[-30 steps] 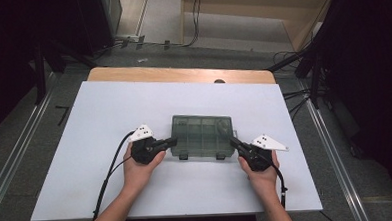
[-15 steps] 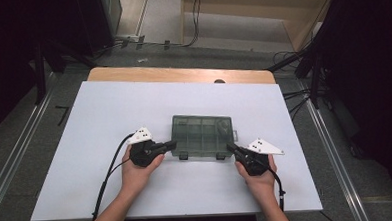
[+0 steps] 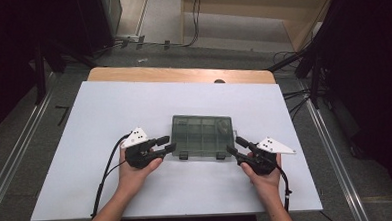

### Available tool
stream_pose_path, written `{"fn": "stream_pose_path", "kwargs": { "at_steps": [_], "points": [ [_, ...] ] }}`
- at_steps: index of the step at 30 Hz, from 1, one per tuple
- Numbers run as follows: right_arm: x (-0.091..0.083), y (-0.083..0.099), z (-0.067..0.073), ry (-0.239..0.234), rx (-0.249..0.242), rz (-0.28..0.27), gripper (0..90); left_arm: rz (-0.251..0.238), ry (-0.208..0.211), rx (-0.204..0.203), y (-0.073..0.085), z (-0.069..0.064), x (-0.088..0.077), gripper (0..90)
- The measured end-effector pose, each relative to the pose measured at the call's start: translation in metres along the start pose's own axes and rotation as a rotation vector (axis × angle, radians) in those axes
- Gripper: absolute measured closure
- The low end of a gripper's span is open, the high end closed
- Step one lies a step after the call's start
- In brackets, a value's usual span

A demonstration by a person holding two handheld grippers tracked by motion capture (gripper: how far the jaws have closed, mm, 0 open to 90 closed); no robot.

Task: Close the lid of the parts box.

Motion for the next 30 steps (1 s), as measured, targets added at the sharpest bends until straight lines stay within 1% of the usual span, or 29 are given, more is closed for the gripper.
{"fn": "stream_pose_path", "kwargs": {
  "at_steps": [4, 5, 6, 7, 8, 9, 10, 11, 14, 18, 23, 30],
  "points": [
    [-0.004, -0.001, -0.004, 0.025, -0.017, 0.006, 20.2, 0.002, -0.007, 0.018, -0.002, -0.001, -0.006, 30.6],
    [-0.004, -0.002, -0.005, 0.028, -0.013, 0.003, 16.2, 0.003, -0.011, 0.022, -0.003, 0.000, -0.007, 25.0],
    [-0.005, -0.003, -0.004, 0.024, -0.011, 0.004, 12.6, 0.006, -0.005, 0.022, -0.003, -0.001, -0.009, 19.0],
    [-0.005, -0.004, -0.004, 0.022, -0.016, 0.005, 7.9, 0.003, -0.008, 0.019, -0.003, 0.000, -0.011, 12.0],
    [-0.005, -0.004, -0.004, 0.020, -0.020, 0.007, 5.1, -0.001, -0.003, 0.028, -0.003, -0.001, -0.013, 10.9],
    [-0.005, -0.004, -0.003, 0.012, -0.014, 0.008, 0.0, -0.005, -0.004, 0.030, -0.003, 0.000, -0.015, 5.7],
    [-0.005, -0.004, -0.002, 0.002, -0.011, 0.007, 0.0, -0.007, -0.001, 0.038, -0.004, 0.000, -0.017, 1.8],
    [-0.005, -0.005, -0.002, -0.001, -0.011, 0.004, 0.0, -0.013, 0.001, 0.045, -0.005, -0.001, -0.019, 0.0],
    [-0.006, -0.005, -0.003, 0.016, -0.023, 0.005, 0.0, -0.026, -0.003, 0.067, -0.007, -0.001, -0.025, 0.0],
    [-0.007, -0.005, -0.005, 0.028, -0.025, 0.007, 0.0, -0.036, -0.014, 0.077, -0.009, 0.001, -0.033, 0.0],
    [-0.011, -0.004, -0.009, 0.032, -0.026, 0.007, 0.0, -0.045, -0.025, 0.083, -0.010, 0.006, -0.043, 0.0],
    [-0.019, -0.005, -0.016, 0.049, -0.023, 0.000, 0.0, -0.050, -0.052, 0.090, -0.011, 0.013, -0.058, 0.0]
  ]
}}
Point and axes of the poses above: each handheld gripper's, and its own axes: x roughly forward along the jaws, y roughly out of its underside, z roughly to its left, the point moved 10 cm from there along x, roughly forward along the jaws, and after that the axes turned 15 degrees about -z, right-handed, at the moved point
